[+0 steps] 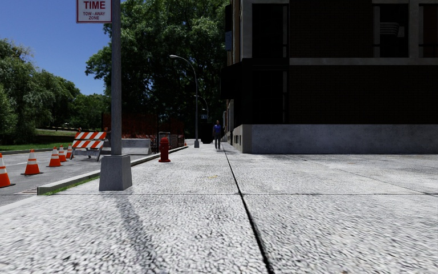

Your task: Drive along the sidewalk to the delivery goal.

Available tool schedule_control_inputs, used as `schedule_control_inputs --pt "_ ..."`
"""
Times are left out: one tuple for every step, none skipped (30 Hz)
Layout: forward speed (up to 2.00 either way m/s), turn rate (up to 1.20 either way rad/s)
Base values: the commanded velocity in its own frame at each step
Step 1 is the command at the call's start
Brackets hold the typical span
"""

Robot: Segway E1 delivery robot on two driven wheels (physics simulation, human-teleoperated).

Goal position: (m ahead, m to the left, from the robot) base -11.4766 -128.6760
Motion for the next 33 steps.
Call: schedule_control_inputs --pt "0.00 0.00" --pt "0.00 0.00" --pt "0.00 0.00" --pt "0.00 0.00" --pt "0.00 0.00" --pt "0.00 0.00" --pt "0.00 0.00" --pt "0.00 0.00" --pt "0.00 0.00" --pt "0.00 0.00" --pt "0.00 0.00" --pt "0.00 0.00" --pt "0.00 0.00" --pt "0.00 0.00" --pt "0.00 0.00" --pt "0.00 0.00" --pt "0.00 0.00" --pt "0.00 0.00" --pt "0.00 0.00" --pt "0.00 0.00" --pt "0.00 0.00" --pt "0.00 0.00" --pt "0.00 0.00" --pt "0.00 0.00" --pt "0.00 0.00" --pt "0.00 0.00" --pt "0.00 0.00" --pt "0.00 0.00" --pt "0.00 0.00" --pt "0.00 0.00" --pt "0.00 -0.06" --pt "0.00 -0.12" --pt "0.00 -0.12"
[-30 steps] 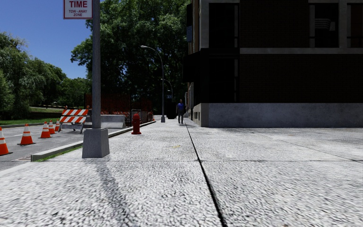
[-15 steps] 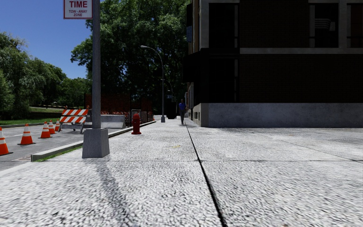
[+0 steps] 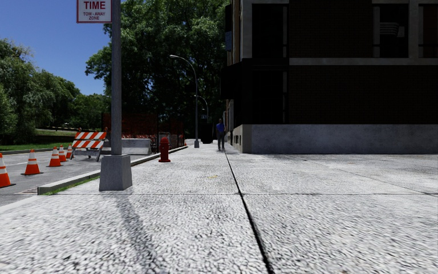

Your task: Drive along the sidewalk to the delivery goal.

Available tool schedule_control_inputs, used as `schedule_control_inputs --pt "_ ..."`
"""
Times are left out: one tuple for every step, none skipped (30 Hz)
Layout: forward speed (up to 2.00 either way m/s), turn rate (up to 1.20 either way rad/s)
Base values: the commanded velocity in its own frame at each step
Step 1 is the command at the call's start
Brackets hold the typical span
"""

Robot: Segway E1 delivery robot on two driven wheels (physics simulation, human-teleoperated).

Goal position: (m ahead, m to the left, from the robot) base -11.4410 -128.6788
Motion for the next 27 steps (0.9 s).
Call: schedule_control_inputs --pt "0.00 -0.24" --pt "0.00 -0.41" --pt "0.00 -0.57" --pt "0.00 -0.57" --pt "0.00 -0.68" --pt "0.00 -0.76" --pt "0.00 -0.80" --pt "0.00 -0.86" --pt "0.00 -0.92" --pt "0.00 -0.98" --pt "0.00 -0.99" --pt "0.00 -1.00" --pt "0.00 -1.00" --pt "0.00 -1.00" --pt "0.00 -1.00" --pt "0.00 -1.00" --pt "0.00 -1.00" --pt "0.00 -1.00" --pt "0.00 -1.00" --pt "0.00 -1.00" --pt "0.00 -1.00" --pt "0.00 -1.00" --pt "0.00 -1.00" --pt "0.00 -1.00" --pt "0.00 -1.00" --pt "0.00 -1.00" --pt "0.00 -1.00"
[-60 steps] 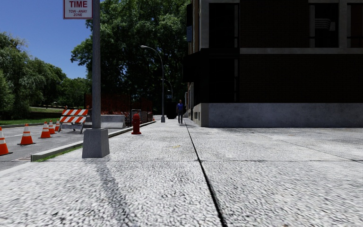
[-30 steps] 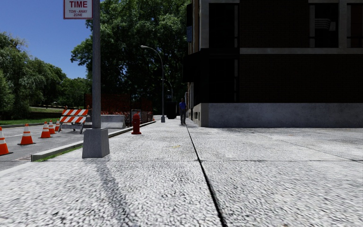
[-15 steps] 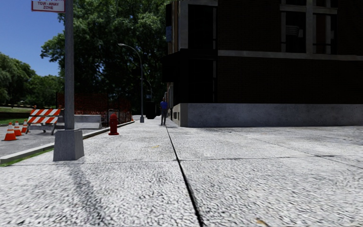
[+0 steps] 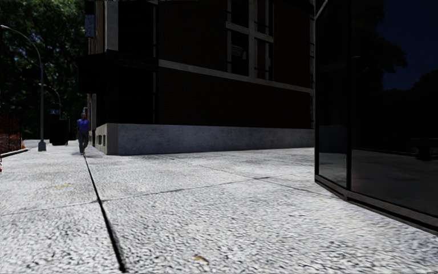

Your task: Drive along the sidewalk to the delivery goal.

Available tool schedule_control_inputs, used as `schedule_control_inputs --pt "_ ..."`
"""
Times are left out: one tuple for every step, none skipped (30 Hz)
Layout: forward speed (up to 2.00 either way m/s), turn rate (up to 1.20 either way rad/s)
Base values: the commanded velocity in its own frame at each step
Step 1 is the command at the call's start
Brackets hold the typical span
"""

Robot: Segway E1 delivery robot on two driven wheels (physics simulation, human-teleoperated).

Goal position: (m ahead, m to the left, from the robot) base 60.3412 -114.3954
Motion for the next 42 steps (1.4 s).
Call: schedule_control_inputs --pt "0.00 -1.00" --pt "0.00 -1.00" --pt "0.00 -1.00" --pt "0.00 -1.00" --pt "0.00 -1.00" --pt "0.00 -1.00" --pt "0.00 -1.00" --pt "0.00 -1.00" --pt "0.00 -1.00" --pt "0.00 -1.00" --pt "0.00 -1.00" --pt "0.00 -1.00" --pt "0.00 -1.00" --pt "0.00 -1.00" --pt "0.00 -1.00" --pt "0.00 -1.00" --pt "0.00 -1.00" --pt "0.00 -1.00" --pt "0.00 -1.00" --pt "0.00 -1.00" --pt "0.00 -1.00" --pt "0.00 -1.00" --pt "0.00 -1.00" --pt "0.00 -1.00" --pt "0.00 -1.00" --pt "0.00 -1.00" --pt "0.00 -1.00" --pt "0.00 -1.00" --pt "0.00 -1.00" --pt "0.00 -1.00" --pt "0.00 -1.00" --pt "0.00 -1.00" --pt "0.00 -1.00" --pt "0.00 -1.00" --pt "0.00 -1.00" --pt "0.00 -1.00" --pt "0.00 -1.00" --pt "0.00 -1.00" --pt "0.00 -1.00" --pt "0.00 -1.00" --pt "0.00 -1.00" --pt "0.00 -1.00"
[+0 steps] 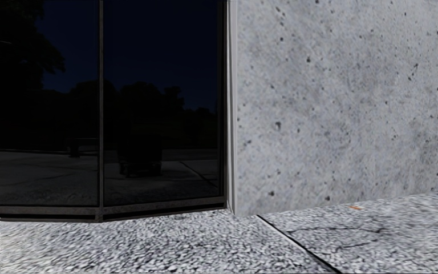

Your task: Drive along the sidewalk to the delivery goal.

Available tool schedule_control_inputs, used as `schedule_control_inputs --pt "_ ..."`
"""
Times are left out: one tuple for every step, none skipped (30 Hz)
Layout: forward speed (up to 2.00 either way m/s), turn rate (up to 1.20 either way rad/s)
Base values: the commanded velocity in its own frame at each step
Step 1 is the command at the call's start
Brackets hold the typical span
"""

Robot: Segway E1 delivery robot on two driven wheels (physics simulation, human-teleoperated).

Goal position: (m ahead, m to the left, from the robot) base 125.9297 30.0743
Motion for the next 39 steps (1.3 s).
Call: schedule_control_inputs --pt "0.00 -1.00" --pt "0.00 -1.00" --pt "0.00 -1.00" --pt "0.00 -1.00" --pt "0.00 -1.00" --pt "0.00 -1.00" --pt "0.00 -1.00" --pt "0.00 -1.00" --pt "0.00 -1.00" --pt "0.00 -1.00" --pt "0.00 -1.00" --pt "0.00 -1.00" --pt "0.00 -1.00" --pt "0.00 -1.00" --pt "0.00 -1.00" --pt "0.00 -1.00" --pt "0.00 -1.00" --pt "0.00 -1.00" --pt "0.00 -1.00" --pt "0.00 -1.00" --pt "0.00 -1.00" --pt "0.00 -1.00" --pt "0.00 -1.00" --pt "0.00 -1.00" --pt "0.00 -1.00" --pt "0.00 -1.00" --pt "0.00 -1.00" --pt "0.00 -1.00" --pt "0.00 -1.00" --pt "0.00 -1.00" --pt "0.00 -1.00" --pt "0.00 -1.00" --pt "0.00 -1.00" --pt "0.00 -1.00" --pt "0.00 -1.00" --pt "0.00 -1.00" --pt "0.00 -0.86" --pt "0.00 -0.07" --pt "0.00 0.00"
